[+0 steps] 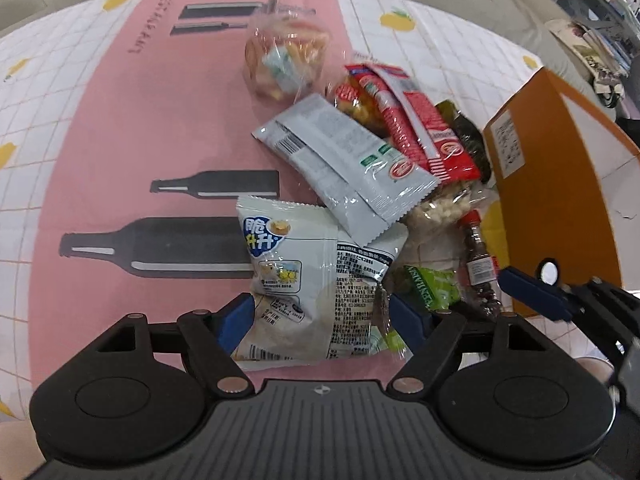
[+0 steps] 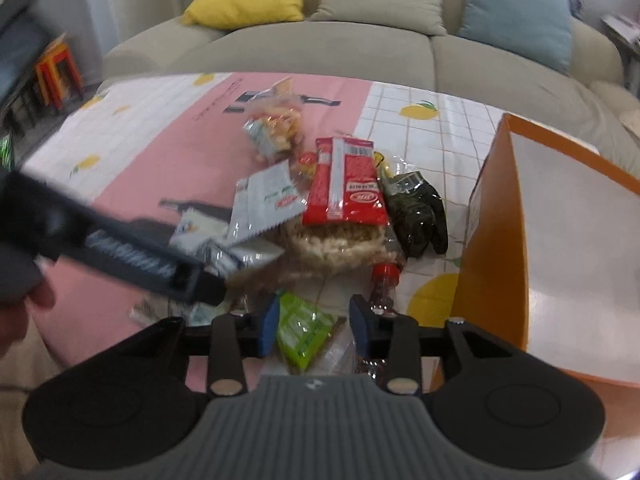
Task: Organize snacks
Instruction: 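Grasp the white chip bag with the left gripper while the right gripper grasps the green snack pack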
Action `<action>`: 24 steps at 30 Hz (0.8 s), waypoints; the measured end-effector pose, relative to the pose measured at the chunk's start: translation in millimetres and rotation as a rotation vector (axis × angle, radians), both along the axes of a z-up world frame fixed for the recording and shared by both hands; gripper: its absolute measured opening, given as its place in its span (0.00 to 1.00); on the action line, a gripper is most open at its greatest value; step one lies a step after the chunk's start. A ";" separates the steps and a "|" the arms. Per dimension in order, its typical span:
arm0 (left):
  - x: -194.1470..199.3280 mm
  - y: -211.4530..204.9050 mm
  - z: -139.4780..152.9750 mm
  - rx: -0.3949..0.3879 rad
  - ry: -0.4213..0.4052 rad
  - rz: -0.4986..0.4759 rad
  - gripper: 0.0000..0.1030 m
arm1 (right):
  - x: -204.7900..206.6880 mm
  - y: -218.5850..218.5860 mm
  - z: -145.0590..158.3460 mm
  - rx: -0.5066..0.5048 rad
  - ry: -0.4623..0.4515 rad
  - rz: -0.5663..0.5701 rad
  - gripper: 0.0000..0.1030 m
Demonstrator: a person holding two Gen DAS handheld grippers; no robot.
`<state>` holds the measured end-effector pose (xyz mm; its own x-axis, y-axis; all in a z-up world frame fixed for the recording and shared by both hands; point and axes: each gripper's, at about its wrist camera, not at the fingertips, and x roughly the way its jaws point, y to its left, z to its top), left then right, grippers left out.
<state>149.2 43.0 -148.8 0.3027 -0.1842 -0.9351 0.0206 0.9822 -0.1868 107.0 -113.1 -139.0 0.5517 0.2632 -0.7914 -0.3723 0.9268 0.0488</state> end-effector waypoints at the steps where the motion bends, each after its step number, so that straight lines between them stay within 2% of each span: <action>1: 1.8 -1.2 -3.0 0.006 0.002 0.002 0.87 | -2.3 1.3 -1.5 -0.013 -0.003 0.018 0.41; 5: 6.8 -6.4 -8.3 0.060 -0.010 -0.011 0.86 | -4.1 4.8 -6.3 -0.019 0.012 0.052 0.45; 6: 6.8 -6.5 -8.1 0.064 -0.011 -0.015 0.78 | -4.1 5.7 -7.5 -0.018 0.015 0.057 0.46; 9: 2.3 -1.2 -5.2 0.060 -0.021 -0.014 0.70 | -5.0 8.5 -10.6 -0.023 0.020 0.066 0.50; 12: -2.6 0.5 -2.3 0.110 -0.038 -0.014 0.65 | -5.0 12.0 -16.2 -0.034 0.032 0.082 0.53; 21: -10.1 9.5 -3.9 0.151 -0.034 -0.011 0.64 | -0.3 24.1 -34.8 -0.063 0.057 0.105 0.53; 24: -11.4 7.1 -5.9 0.179 -0.043 -0.030 0.71 | 1.6 28.5 -40.1 -0.081 0.046 0.104 0.53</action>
<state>137.8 50.1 -154.6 0.3403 -0.0254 -0.9400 0.0542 0.9985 -0.0074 108.6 -84.7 -179.1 0.4875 0.2516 -0.8361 -0.4658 0.8849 -0.0053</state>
